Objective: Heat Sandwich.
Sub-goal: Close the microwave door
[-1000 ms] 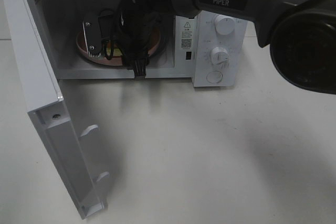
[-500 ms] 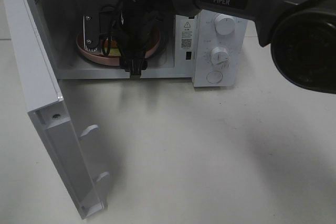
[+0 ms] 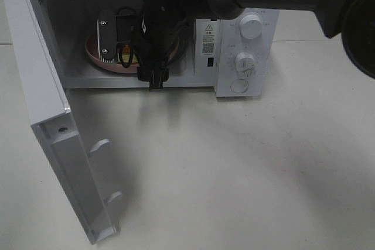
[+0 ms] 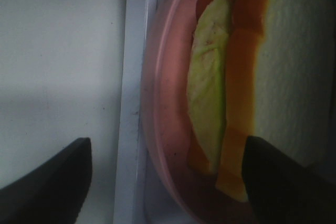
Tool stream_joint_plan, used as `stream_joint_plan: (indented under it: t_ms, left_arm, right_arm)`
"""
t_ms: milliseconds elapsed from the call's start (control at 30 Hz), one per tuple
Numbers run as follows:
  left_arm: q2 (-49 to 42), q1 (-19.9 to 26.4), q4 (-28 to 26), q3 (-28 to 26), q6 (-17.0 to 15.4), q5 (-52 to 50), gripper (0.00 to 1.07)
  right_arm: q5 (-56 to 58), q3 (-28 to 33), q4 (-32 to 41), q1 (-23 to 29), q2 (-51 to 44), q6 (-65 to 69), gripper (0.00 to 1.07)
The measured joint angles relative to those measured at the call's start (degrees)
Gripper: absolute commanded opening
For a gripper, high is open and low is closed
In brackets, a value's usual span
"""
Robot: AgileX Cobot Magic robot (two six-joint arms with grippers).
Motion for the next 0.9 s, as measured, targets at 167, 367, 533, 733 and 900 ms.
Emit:
stream_joint_plan:
  t_ms: [167,367,533,733,900]
  left_arm:
    - [0.0,0.0,0.0,0.0,0.0,0.0,1.00]
    - [0.0,0.0,0.0,0.0,0.0,0.0,1.00]
    - [0.0,0.0,0.0,0.0,0.0,0.0,1.00]
    - [0.0,0.0,0.0,0.0,0.0,0.0,1.00]
    - [0.0,0.0,0.0,0.0,0.0,0.0,1.00]
  right_arm:
    - [-1.4,3.7,-1.0,0.0,-1.9,0.3,0.76]
    - [-4.4,9.2,-3.0,0.0,-5.5,3.2,0.76]
    - [-6.9,14.8,-5.0,0.0,-9.2,6.1,0.76]
    - [-7.7,20.6,-5.0,0.0,-13.5,9.0,0.76]
    - [-7.9,26.2,-5.1,0.0,-17.8,10.5,0.76]
